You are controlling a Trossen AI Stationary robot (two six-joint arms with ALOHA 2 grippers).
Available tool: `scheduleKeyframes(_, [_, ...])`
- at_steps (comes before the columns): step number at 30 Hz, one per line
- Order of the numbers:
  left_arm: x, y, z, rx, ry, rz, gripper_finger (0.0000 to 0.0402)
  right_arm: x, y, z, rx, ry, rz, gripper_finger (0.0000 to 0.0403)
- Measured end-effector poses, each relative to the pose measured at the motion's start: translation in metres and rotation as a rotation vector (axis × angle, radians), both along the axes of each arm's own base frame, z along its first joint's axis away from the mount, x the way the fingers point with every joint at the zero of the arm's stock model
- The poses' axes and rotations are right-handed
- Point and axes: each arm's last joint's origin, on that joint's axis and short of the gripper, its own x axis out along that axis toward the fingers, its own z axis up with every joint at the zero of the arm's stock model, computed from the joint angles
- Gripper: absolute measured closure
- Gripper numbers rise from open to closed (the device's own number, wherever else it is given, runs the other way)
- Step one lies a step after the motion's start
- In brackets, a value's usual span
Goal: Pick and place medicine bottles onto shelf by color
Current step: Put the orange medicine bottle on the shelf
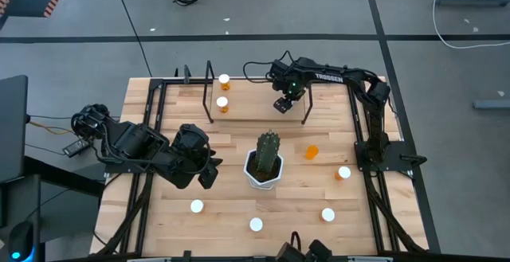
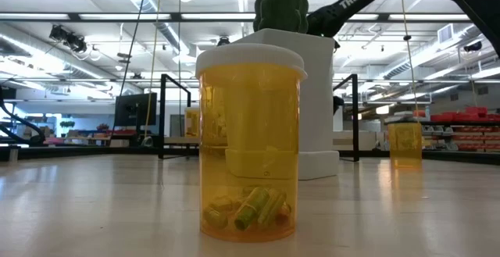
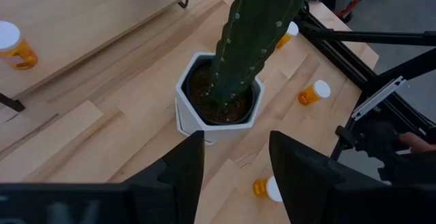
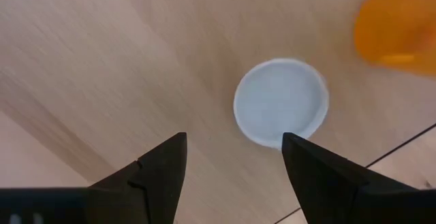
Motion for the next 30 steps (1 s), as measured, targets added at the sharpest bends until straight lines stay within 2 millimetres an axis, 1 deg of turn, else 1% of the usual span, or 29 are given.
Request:
scheduleKeyframes(4, [0.0,0.0,0.0,0.0,0.0,0.0,0.023,-0.0003,0.0004,-0.0041,-0.001,-0.003,-0.002,0.0155])
scheduleKeyframes(21, [-0.0001,0.0,0.0,-0.012,-0.004,0.013,0.023,0.0043,-0.0025,-0.0034,-0.028,-0.053,0.005,0.0155])
scheduleKeyframes(25, [0.0,0.0001,0.0,-0.012,-0.003,0.013,0.023,0.0055,-0.0033,-0.0032,-0.036,-0.066,0.004,0.0165])
scheduleKeyframes(30, [-0.0001,0.0002,-0.0001,-0.012,-0.003,0.013,0.023,0.0067,-0.0043,-0.0029,-0.046,-0.08,0.003,0.0187])
